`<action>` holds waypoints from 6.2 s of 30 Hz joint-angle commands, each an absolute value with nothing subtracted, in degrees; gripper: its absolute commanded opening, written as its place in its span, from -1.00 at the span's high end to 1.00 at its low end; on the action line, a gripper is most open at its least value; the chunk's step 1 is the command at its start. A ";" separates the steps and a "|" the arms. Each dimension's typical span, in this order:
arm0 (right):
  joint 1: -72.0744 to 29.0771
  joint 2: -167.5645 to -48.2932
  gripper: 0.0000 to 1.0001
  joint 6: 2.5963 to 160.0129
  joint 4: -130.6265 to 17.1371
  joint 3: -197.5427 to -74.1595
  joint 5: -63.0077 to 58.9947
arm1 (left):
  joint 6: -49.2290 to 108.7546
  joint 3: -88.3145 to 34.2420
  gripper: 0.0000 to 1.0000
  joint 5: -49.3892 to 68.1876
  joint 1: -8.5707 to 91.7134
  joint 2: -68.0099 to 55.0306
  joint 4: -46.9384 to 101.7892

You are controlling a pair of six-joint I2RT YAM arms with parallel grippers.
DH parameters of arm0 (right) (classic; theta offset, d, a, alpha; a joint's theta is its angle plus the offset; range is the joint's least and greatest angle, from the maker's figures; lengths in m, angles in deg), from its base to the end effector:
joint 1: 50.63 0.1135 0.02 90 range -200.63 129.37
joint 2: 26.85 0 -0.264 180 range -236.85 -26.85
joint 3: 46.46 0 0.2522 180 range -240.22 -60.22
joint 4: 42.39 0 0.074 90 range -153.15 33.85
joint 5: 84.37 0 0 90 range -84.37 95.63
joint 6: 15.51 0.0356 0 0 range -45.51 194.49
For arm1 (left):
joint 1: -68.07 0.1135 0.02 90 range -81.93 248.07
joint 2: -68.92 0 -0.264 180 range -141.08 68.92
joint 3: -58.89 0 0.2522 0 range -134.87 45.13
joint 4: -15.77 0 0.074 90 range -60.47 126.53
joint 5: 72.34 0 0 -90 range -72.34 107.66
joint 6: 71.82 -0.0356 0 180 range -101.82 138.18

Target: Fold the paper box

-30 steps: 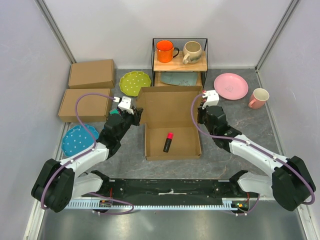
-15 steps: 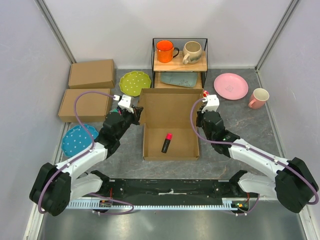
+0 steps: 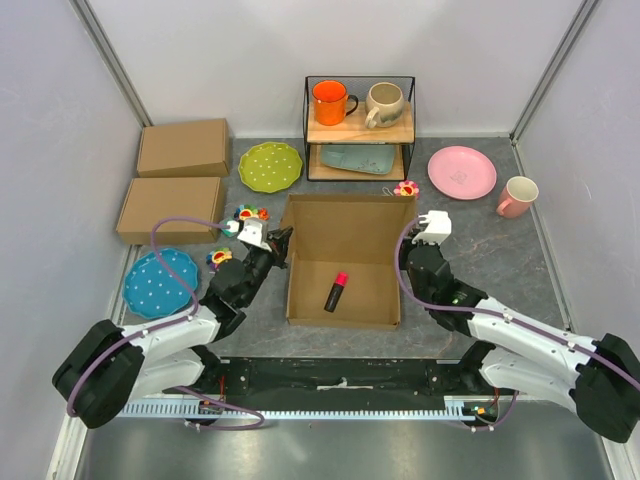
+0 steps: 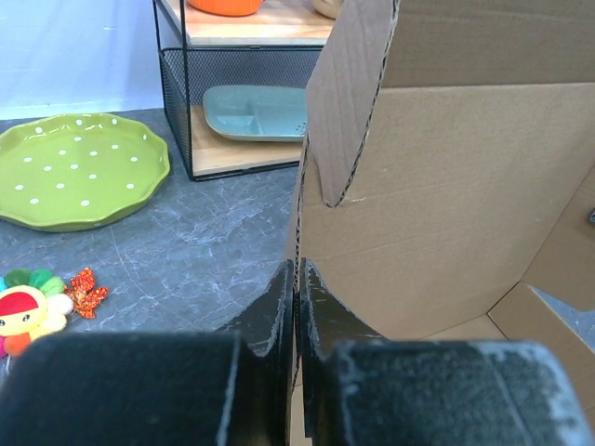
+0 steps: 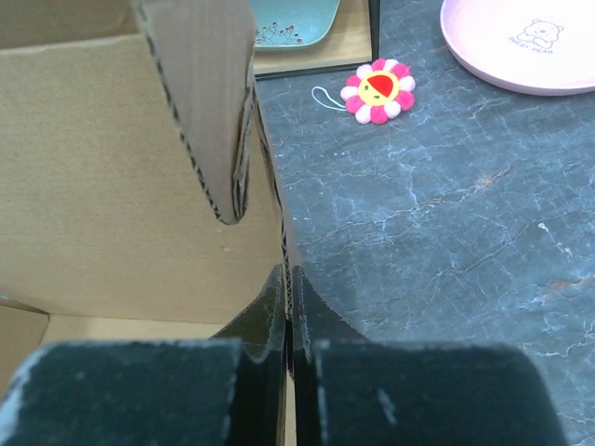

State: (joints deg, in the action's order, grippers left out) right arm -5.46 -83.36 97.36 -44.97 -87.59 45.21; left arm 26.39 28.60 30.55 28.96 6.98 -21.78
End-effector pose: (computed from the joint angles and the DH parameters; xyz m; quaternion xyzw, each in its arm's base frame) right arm 0.1670 0.1358 0.2355 0.0482 0.7852 0.0826 0.6118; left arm 0.1747 -0.1318 0.2253 0.0970 0.6637 -0.2272 0.7060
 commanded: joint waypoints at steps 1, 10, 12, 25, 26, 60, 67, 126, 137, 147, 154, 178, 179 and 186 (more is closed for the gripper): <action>-3.61 -83.27 0.95 101.29 -48.76 -84.83 44.48 | 27.32 31.86 0.85 31.55 26.94 5.64 -34.71; -3.43 -79.76 0.26 99.10 -55.44 -88.68 50.19 | 25.66 32.48 0.85 33.30 26.50 6.86 -34.99; -3.43 -79.93 0.18 97.00 -55.97 -90.44 51.25 | 24.60 32.30 0.85 33.30 26.41 7.22 -34.72; -4.75 -84.94 0.40 93.21 -55.97 -96.07 50.64 | 24.42 32.21 0.85 34.27 26.32 6.87 -35.08; -4.75 -85.38 0.51 93.56 -55.97 -96.69 50.11 | 24.95 31.60 0.85 34.36 26.32 6.95 -34.37; -4.40 -87.14 0.77 100.94 -50.26 -93.88 55.12 | 40.68 20.44 0.63 49.21 17.54 0.63 -21.27; -4.31 -87.40 0.74 104.37 -45.43 -92.30 53.71 | 38.84 19.38 0.63 52.29 15.25 -4.29 -30.41; -1.58 -67.03 -0.47 95.85 -40.92 -77.18 42.55 | 30.58 40.73 0.39 54.22 15.25 -9.14 -64.17; -0.97 -42.86 -0.72 96.55 -61.51 -81.13 41.84 | 34.27 42.31 0.31 54.14 15.34 15.99 -30.42; -1.06 -39.33 -0.65 98.31 -64.24 -86.84 48.42 | 41.82 40.66 0.32 60.46 14.46 46.39 10.74; -1.06 -55.01 -0.55 97.70 -59.78 -98.42 52.22 | 44.56 35.65 0.37 68.01 14.55 58.11 20.84; -0.97 -76.96 -0.50 105.95 -65.37 -89.13 26.28 | 60.72 21.40 0.38 47.89 15.42 22.60 32.16; -1.14 -76.16 -0.52 106.48 -65.73 -89.13 26.98 | 60.90 21.58 0.37 48.16 15.42 22.95 32.86; -1.06 -72.38 -0.64 109.29 -65.73 -89.13 26.65 | 62.56 23.25 0.24 46.67 15.42 25.06 33.49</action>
